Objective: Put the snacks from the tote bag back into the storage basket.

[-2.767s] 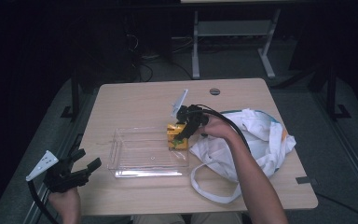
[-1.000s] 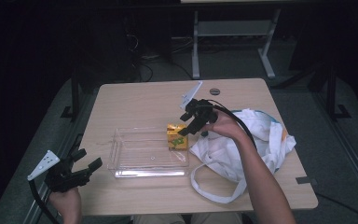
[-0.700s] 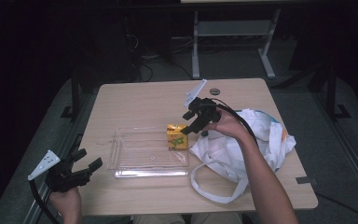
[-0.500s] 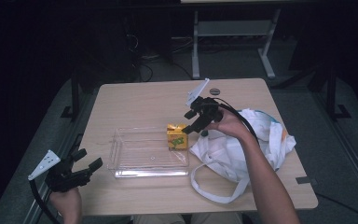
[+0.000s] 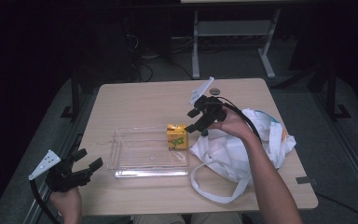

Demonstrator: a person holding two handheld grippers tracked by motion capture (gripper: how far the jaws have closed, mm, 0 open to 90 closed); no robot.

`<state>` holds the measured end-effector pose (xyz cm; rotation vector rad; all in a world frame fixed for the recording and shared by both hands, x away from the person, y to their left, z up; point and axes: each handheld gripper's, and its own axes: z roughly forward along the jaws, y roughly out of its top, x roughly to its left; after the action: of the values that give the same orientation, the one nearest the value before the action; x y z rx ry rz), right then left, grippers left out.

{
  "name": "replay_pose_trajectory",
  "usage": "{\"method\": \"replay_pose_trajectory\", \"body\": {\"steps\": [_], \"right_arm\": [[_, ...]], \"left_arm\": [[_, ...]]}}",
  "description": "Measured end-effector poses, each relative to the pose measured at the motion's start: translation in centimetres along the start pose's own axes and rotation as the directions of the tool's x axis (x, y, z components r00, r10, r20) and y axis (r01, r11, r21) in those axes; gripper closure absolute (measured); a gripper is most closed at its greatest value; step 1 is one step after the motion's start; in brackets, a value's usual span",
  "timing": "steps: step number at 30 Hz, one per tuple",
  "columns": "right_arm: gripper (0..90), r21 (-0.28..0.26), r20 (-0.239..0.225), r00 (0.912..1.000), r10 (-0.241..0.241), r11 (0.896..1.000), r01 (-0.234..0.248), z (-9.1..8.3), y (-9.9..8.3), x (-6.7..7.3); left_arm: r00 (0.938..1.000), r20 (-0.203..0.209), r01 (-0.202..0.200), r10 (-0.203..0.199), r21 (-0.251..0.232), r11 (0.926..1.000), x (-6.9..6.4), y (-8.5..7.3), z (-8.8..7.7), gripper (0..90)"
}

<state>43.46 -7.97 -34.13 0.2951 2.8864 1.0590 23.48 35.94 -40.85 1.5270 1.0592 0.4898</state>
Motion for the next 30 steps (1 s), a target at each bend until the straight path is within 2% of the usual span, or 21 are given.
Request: {"method": "replay_pose_trajectory", "body": {"steps": [30], "right_arm": [[29.2, -0.028, 0.030, 0.9987, 0.040, 0.999, -0.039, -1.8, -1.3, -0.1]], "left_arm": [[1.0000, 0.000, -0.007, 0.007, 0.005, 1.0000, 0.0, 0.0, 0.0, 12.4]]}}
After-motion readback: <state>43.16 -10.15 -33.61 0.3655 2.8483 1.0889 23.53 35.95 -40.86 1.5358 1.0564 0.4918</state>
